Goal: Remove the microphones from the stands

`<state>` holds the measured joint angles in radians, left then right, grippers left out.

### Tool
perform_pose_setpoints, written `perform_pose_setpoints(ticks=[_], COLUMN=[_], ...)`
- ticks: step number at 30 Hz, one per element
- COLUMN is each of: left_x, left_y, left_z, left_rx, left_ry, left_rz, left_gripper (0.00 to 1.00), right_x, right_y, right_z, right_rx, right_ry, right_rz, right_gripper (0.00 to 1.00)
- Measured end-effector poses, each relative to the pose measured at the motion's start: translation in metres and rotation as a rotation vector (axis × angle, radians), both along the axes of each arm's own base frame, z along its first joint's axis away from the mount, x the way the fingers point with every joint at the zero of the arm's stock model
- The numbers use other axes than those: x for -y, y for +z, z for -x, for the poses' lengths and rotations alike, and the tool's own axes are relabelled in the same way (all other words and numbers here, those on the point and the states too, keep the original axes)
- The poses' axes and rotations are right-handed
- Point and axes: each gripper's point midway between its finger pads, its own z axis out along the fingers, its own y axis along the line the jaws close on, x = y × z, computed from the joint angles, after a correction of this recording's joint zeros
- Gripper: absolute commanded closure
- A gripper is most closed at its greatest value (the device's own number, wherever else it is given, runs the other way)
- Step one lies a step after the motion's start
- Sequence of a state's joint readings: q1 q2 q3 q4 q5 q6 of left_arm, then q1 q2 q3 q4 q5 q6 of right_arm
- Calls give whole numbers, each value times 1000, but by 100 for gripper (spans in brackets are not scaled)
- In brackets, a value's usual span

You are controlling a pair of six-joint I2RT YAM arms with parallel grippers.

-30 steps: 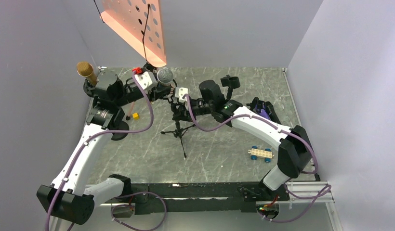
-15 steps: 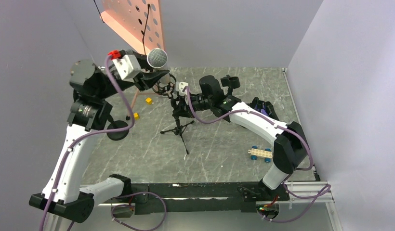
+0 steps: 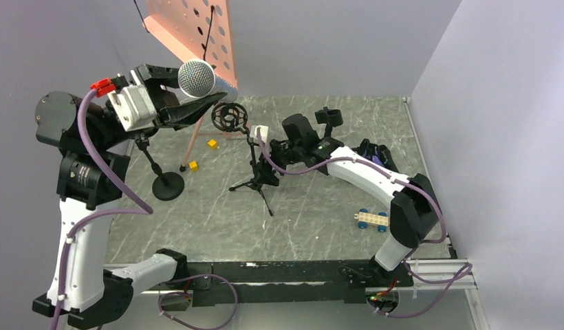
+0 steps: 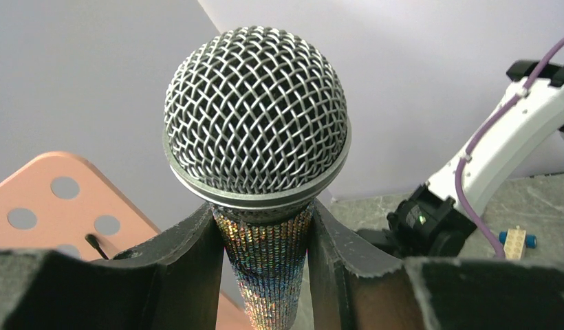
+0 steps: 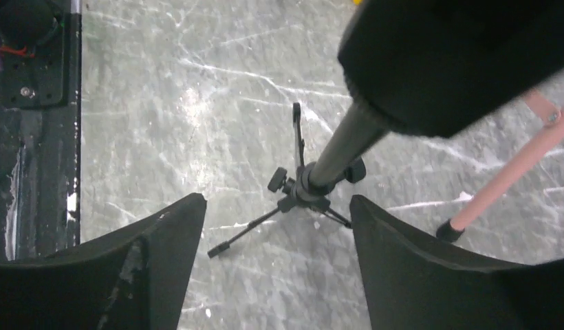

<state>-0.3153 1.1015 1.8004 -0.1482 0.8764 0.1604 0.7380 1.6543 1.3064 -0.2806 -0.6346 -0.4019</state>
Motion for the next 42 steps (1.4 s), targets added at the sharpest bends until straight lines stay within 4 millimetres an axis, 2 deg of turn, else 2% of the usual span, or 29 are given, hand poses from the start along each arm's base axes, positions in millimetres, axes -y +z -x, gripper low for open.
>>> perform_pose_setpoints(ticks=[4, 7, 10, 14, 17, 20, 23, 27, 33, 36, 38, 39, 40, 41, 42], left_x=[-2, -2, -2, 2, 6, 11, 16, 21, 27, 29, 29, 29, 29, 29, 28], left_y=[-18, -41, -65, -100, -115, -117, -113, -110, -112, -114, -114, -114, -111, -109, -108], left_z=[-1, -5, -11, -23, -33, -42, -48, -55, -65, -67, -67, -67, -67, -67, -68], left_rx=[-25, -75, -140, -245, -326, -381, -417, -448, -515, -541, -555, -557, -560, -571, -587], left_ry=[23, 37, 44, 45, 31, 13, -8, -33, -62, -69, -73, -75, -75, -76, -74], left_rz=[-44, -74, -98, -112, -104, -77, -44, -14, 14, 21, 26, 28, 40, 51, 63], left_gripper=[100, 100, 100, 100, 100, 100, 100, 100, 100, 100, 100, 95, 68, 48, 34], right_x=[16, 34, 49, 54, 54, 45, 33, 13, -16, -25, -28, -28, -29, -29, -30], right_y=[10, 35, 75, 151, 196, 227, 237, 231, 224, 233, 242, 246, 249, 251, 252], right_z=[-1, -7, -10, 3, 16, 23, 22, 14, 9, 13, 17, 18, 20, 22, 24], right_rx=[-12, -5, 19, 101, 148, 157, 121, 27, -87, -98, -92, -86, -73, -52, -40], right_ry=[-44, -91, -129, -134, -108, -77, -54, -44, -26, 0, 16, 24, 40, 61, 72], right_rz=[42, 37, 0, -128, -213, -287, -333, -364, -395, -421, -442, -452, -458, -464, -466], right_gripper=[12, 12, 10, 7, 7, 7, 7, 9, 22, 43, 62, 75, 85, 91, 96])
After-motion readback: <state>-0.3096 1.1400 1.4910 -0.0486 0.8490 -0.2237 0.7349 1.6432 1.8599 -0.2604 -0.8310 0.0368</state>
